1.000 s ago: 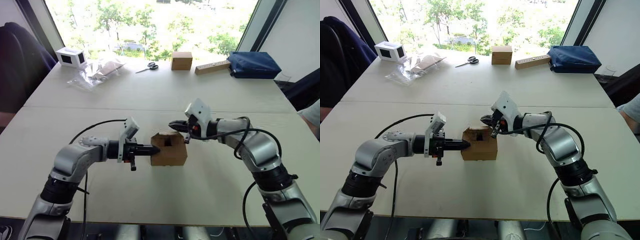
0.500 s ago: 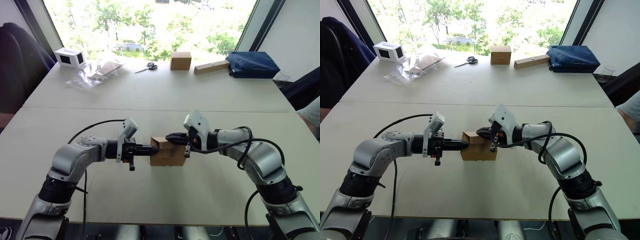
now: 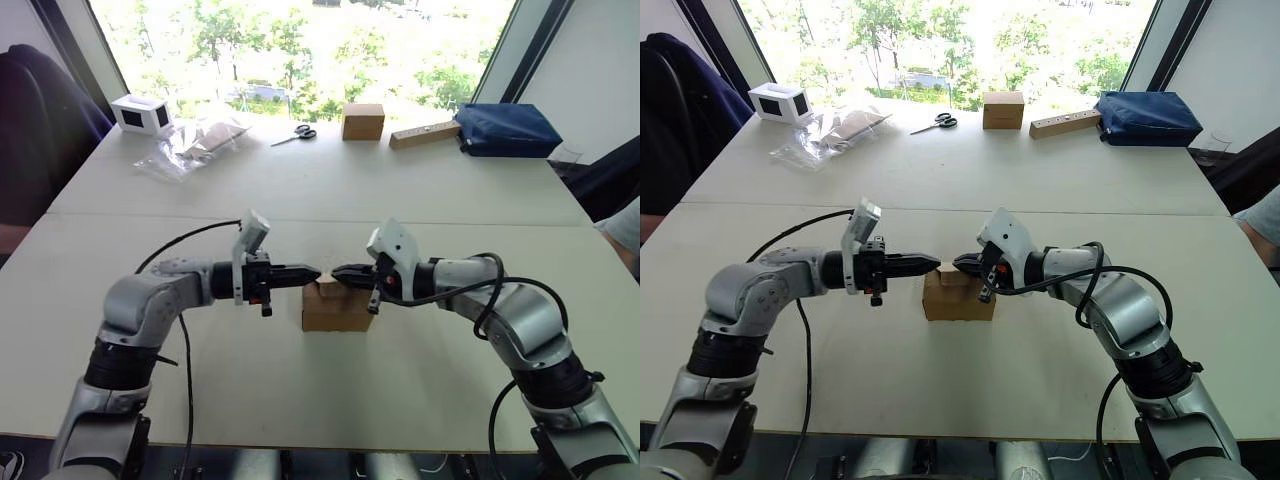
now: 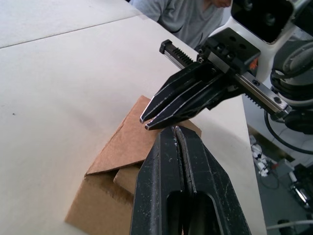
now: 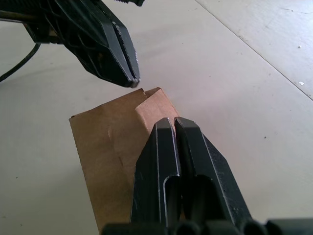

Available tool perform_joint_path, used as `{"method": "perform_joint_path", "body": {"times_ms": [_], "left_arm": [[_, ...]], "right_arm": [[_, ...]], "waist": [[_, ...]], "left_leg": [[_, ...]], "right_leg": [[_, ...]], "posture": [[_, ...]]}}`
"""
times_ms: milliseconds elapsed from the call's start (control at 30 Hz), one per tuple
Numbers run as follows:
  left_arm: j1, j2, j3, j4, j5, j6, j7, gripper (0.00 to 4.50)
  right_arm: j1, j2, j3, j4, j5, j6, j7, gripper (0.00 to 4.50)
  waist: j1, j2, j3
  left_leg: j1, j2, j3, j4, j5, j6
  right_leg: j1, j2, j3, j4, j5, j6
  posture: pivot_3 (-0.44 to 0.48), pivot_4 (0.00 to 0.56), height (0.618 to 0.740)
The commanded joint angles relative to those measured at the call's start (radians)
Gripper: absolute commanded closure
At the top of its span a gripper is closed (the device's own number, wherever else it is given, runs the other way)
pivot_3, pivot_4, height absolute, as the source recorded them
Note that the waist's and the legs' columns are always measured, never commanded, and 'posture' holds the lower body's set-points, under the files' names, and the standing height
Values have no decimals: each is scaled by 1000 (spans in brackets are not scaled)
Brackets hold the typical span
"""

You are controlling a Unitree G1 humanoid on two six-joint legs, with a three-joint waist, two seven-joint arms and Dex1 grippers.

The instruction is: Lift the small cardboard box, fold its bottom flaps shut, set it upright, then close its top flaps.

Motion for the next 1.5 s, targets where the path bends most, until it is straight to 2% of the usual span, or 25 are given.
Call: {"method": "perform_joint_path", "body": {"times_ms": [33,300,667,767,800,1000,1500], "left_arm": [[-14,-17,-30,26,48,-58,20,4500],[-7,-62,-54,57,94,-111,43,4500],[-7,-88,-34,80,81,-92,58,4500],[-8,-101,-13,81,58,-74,66,4500],[-9,-105,-5,82,48,-66,68,4500],[-15,-108,13,76,24,-37,77,4500],[-14,-111,29,80,7,-7,91,4500]], "right_arm": [[-2,2,-18,-33,2,-13,-4,4412],[3,-4,-47,-71,27,7,-9,4412],[9,-56,-75,-142,37,29,-8,4412],[19,-109,-51,-168,14,25,7,3761],[23,-128,-37,-174,1,16,15,3337],[37,-179,9,-197,-34,-21,50,3337],[32,-185,82,-146,-176,-118,49,3337]], "waist": [[0,0,0],[0,0,0],[1,0,0],[2,0,0],[2,0,0],[-1,0,0],[1,0,0]], "left_leg": [[0,0,0,0,0,0],[0,0,0,0,0,0],[0,0,0,0,0,0],[0,0,0,0,0,0],[0,0,0,0,0,0],[0,0,0,0,0,0],[0,0,0,0,0,0]], "right_leg": [[0,0,0,0,0,0],[0,0,0,0,0,0],[0,-1,0,0,0,0],[0,-1,0,0,-1,-1],[0,-1,0,0,-1,-1],[0,-1,0,-1,-1,-1],[0,-1,0,-1,-1,-2]], "posture": [[0,150,740],[0,150,740],[0,150,740],[0,150,740],[0,150,740],[0,150,740],[0,150,740]]}}
